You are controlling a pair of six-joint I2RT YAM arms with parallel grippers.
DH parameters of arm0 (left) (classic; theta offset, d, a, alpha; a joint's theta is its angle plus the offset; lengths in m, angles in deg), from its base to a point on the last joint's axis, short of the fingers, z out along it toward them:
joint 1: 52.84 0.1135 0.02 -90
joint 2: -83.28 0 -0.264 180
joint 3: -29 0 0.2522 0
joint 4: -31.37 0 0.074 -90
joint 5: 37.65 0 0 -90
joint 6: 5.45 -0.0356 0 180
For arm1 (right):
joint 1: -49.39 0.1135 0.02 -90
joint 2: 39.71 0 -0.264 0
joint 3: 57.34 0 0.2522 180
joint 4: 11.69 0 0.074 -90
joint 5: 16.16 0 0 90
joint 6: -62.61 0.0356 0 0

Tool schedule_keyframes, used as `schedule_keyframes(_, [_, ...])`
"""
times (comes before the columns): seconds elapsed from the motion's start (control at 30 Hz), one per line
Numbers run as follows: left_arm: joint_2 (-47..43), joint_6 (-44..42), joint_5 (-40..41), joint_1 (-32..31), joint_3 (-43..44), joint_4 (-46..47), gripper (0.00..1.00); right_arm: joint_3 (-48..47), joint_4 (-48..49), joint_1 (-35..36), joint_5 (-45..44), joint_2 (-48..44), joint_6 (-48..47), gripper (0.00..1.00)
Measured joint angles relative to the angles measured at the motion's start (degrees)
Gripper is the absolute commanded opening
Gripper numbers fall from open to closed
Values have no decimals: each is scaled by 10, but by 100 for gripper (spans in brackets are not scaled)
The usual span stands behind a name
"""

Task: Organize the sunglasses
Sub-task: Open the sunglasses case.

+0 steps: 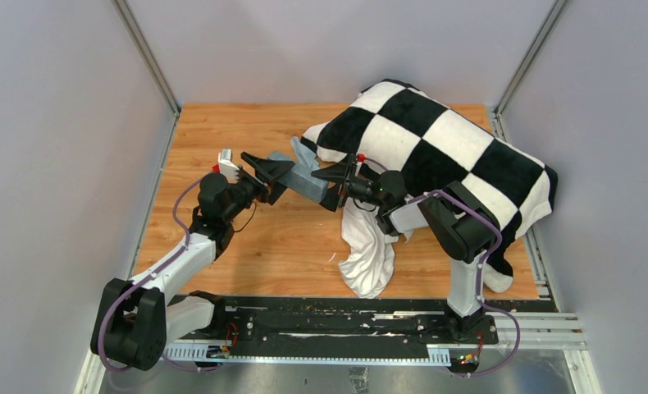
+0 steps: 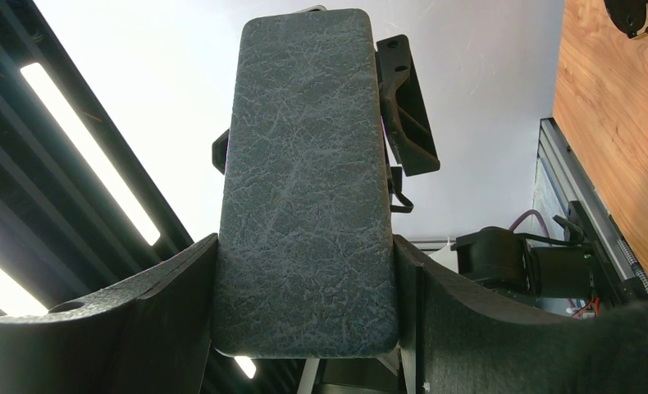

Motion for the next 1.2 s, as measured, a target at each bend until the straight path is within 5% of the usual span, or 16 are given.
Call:
schedule_keyframes(0.13, [0, 6, 4, 0, -1, 0, 82, 0, 0, 2, 0, 0, -2, 0])
schedule_keyframes(0.57, [1, 17, 2, 0, -7, 0, 1, 15, 16, 3, -17, 0, 0, 0])
schedule_keyframes(1.2, [24, -79, -87, 16, 38, 16, 0, 28, 42, 3, -58, -13, -8, 0])
